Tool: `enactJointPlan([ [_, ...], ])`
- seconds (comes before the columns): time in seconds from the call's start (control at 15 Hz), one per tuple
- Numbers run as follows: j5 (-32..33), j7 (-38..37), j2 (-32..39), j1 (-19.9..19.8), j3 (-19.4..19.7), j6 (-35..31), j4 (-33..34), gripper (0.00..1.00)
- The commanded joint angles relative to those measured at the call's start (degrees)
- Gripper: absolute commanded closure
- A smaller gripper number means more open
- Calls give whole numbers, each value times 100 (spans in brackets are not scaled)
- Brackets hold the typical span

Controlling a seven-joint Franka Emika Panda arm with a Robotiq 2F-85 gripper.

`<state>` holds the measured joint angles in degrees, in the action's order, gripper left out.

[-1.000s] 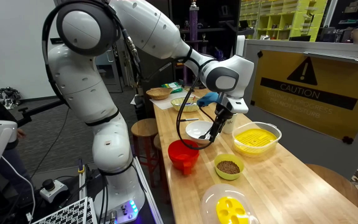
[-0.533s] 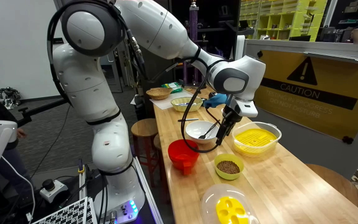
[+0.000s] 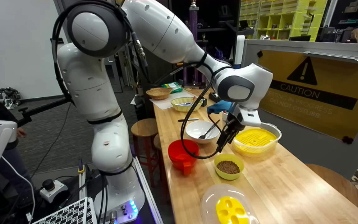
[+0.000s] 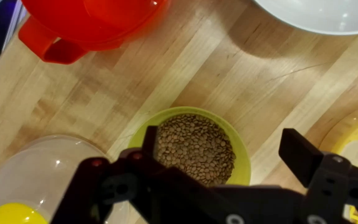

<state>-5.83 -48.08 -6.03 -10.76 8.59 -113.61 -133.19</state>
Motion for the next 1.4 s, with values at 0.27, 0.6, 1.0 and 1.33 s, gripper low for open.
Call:
enactJointPlan([
  [0.27,-105,-216,179,-54,107,72,214,0],
  [0.6,-184,-228,452,-32,143,78,412,0],
  [1.0,-282,-228,747,-24,185,104,724,0],
  [1.33,-307,-211,838,-48,263,109,827,0],
])
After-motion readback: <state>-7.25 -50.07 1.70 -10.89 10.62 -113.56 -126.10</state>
